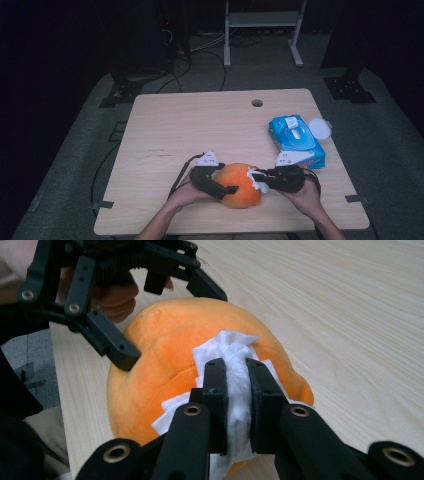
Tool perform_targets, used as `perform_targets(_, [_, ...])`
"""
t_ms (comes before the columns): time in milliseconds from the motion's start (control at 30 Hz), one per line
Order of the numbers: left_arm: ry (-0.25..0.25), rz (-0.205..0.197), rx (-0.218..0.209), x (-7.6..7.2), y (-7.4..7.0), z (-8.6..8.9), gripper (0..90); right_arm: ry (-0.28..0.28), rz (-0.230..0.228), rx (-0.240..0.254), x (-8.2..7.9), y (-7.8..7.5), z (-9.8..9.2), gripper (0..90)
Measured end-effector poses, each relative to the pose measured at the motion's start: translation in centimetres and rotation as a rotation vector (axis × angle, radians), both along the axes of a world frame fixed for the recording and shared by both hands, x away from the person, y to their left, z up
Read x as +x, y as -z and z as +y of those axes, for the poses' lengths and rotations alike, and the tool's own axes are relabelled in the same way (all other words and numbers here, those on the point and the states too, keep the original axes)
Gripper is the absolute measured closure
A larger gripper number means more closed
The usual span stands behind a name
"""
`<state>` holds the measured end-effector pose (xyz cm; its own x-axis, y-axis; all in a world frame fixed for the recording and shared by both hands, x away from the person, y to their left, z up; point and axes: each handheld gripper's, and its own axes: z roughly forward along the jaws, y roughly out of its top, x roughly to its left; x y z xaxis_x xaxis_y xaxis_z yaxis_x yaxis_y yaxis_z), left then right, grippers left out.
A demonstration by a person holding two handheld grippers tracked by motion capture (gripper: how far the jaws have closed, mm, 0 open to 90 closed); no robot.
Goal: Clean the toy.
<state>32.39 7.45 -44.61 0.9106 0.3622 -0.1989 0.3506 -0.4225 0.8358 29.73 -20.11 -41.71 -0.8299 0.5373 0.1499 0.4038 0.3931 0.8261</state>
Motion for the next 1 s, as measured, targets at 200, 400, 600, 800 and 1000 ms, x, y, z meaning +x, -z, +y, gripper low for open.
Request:
perform_targets(200, [-0.023,-0.206,0.021,-1.5,-1.7,-0.1,29.6,0.03,-0.006,0.045,0.1,-0.7,-0.3,79.7])
perform_targets(400, [-0.06,-0.339,0.105,-2.4,-1.5,-1.2,28.6,0.004,-0.048,0.031,-0.3,-0.8,0.9,79.8])
perform_targets(600, [-0.057,-0.283,0.077,-2.0,-1.1,-0.4,24.6,0.088,-0.008,-0.031,0.9,0.7,-1.0,79.7])
perform_targets(800, [-0.038,-0.311,0.084,-2.2,-1.1,-1.1,20.6,0.048,-0.031,0.033,0.1,-0.5,0.1,79.7])
perform_targets(1000, [0.006,-0.199,0.024,-1.3,-1.7,0.1,14.7,0.008,-0.041,-0.018,0.0,-0.2,0.8,79.8])
